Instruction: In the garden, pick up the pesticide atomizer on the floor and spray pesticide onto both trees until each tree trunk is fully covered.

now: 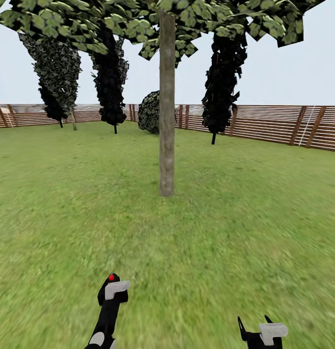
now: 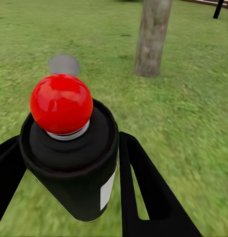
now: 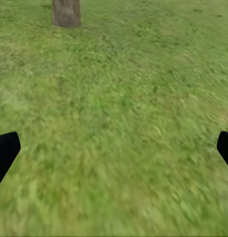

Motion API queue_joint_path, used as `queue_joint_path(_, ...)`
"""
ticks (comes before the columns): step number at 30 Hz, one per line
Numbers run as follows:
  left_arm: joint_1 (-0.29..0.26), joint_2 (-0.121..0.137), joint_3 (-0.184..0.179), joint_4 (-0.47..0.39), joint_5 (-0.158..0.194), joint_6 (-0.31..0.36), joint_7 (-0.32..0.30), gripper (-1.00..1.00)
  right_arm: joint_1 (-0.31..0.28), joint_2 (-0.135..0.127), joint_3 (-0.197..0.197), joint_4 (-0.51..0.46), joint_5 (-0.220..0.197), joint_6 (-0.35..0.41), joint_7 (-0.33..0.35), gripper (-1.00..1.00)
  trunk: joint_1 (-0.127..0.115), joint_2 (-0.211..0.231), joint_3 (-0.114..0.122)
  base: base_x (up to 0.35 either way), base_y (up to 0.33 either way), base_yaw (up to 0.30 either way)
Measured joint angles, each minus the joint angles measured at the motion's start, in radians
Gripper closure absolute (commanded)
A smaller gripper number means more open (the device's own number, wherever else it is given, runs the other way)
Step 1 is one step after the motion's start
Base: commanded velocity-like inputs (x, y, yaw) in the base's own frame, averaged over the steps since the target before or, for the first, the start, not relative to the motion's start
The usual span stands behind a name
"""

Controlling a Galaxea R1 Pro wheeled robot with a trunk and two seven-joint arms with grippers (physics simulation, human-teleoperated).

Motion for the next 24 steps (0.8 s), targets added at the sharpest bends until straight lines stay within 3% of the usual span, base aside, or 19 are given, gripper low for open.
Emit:
queue_joint_path(10, 0.000, -0.002, -0.005, -0.002, -0.005, 0.018, -0.036, 1.00, 0.000, 0.000, 0.002, 0.001, 0.003, 0.000, 0.000, -1.00, 0.000, 0.000, 0.000, 0.350, 0.000, 0.000)
queue_joint_path(16, 0.000, -0.003, -0.009, -0.036, -0.007, 0.155, -0.158, 1.00, 0.000, 0.000, 0.003, 0.001, 0.003, -0.002, 0.000, -1.00, 0.000, 0.000, 0.000, 0.350, 0.000, 0.000)
queue_joint_path(24, 0.000, -0.003, -0.008, -0.060, -0.006, 0.195, -0.187, 1.00, 0.000, 0.000, 0.003, 0.001, 0.003, -0.003, 0.000, -1.00, 0.000, 0.000, 0.000, 0.350, 0.000, 0.000)
